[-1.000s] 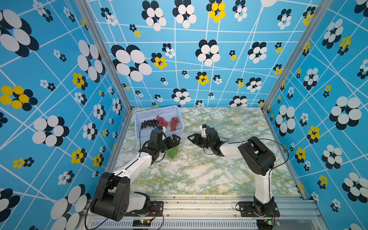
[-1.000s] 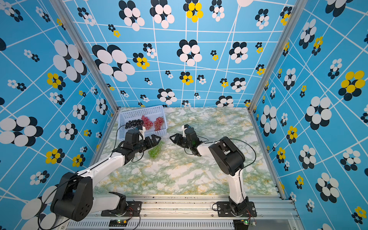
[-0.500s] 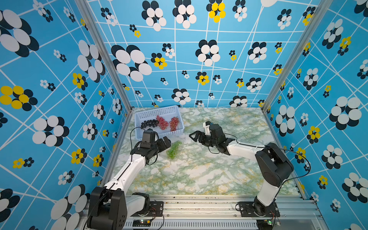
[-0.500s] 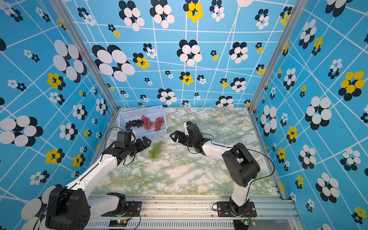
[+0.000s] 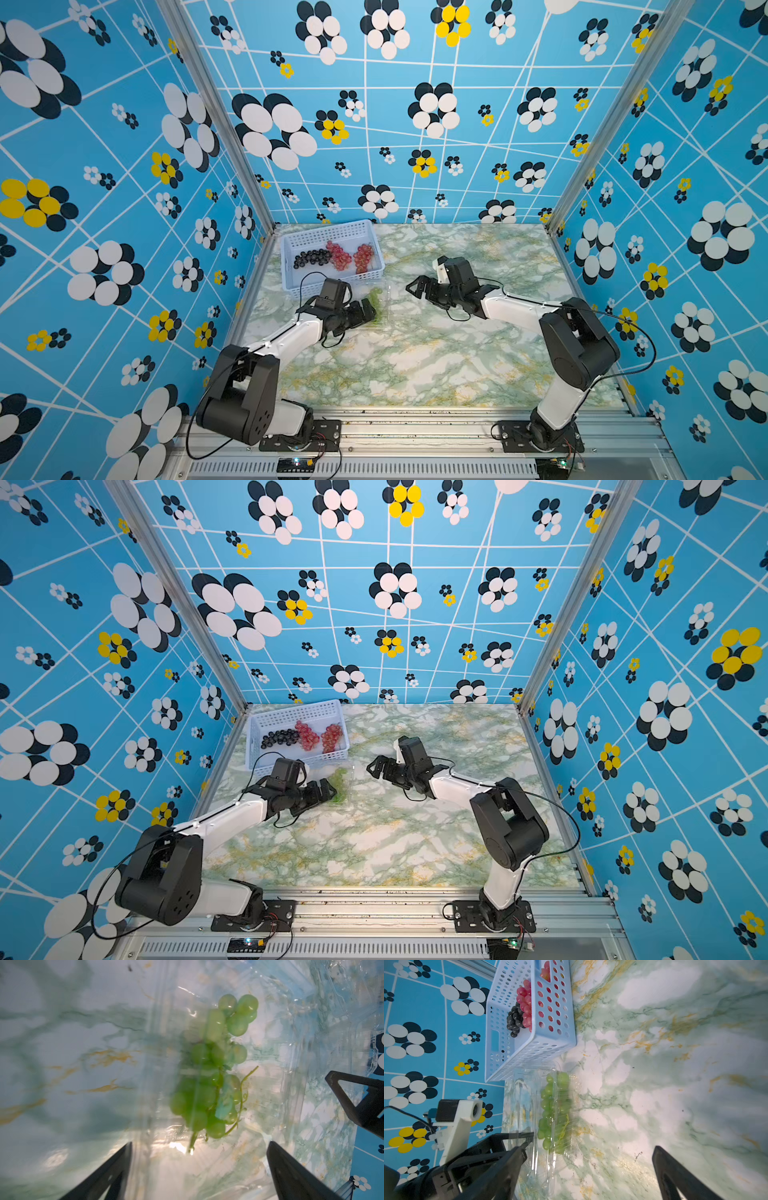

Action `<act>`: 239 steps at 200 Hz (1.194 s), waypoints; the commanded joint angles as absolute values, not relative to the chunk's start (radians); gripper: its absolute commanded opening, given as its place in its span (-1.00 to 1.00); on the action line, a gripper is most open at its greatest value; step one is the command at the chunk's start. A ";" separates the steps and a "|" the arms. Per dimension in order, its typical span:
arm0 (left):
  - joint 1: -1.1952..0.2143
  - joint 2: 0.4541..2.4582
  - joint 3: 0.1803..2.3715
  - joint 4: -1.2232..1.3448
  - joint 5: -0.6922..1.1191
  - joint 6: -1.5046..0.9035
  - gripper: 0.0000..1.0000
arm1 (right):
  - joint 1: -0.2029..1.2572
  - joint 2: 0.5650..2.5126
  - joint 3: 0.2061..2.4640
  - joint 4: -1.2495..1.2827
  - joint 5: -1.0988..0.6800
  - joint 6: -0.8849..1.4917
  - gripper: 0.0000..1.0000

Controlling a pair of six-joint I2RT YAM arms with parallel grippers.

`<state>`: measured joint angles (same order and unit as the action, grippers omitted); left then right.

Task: Pack grapes into containers
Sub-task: Move the packing box to the center of the board.

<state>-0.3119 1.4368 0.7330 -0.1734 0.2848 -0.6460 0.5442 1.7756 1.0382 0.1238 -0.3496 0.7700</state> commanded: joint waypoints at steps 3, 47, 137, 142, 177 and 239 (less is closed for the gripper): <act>-0.366 1.505 0.820 -0.101 0.289 -0.667 0.99 | 0.535 1.747 1.028 0.081 -0.372 0.738 0.98; -0.427 1.662 0.997 -0.087 0.295 -0.662 0.99 | 0.520 1.724 1.010 0.047 -0.367 0.721 0.99; -0.503 1.956 1.322 -0.046 0.351 -0.699 0.99 | 0.437 1.653 0.965 -0.029 -0.300 0.706 0.98; -0.501 1.959 1.333 -0.052 0.350 -0.697 0.99 | 0.434 1.646 0.966 -0.036 -0.291 0.706 0.99; -0.445 1.871 1.301 -0.081 0.349 -0.699 0.99 | 0.416 1.595 0.977 -0.100 -0.249 0.700 0.98; -0.343 1.583 1.207 -0.187 0.355 -0.645 0.99 | 0.467 1.458 0.882 -0.168 -0.224 0.758 0.99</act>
<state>-0.3641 1.7000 1.2434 -0.1307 0.3412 -0.6827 0.4294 1.5227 0.9321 -0.0906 -0.2611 0.7330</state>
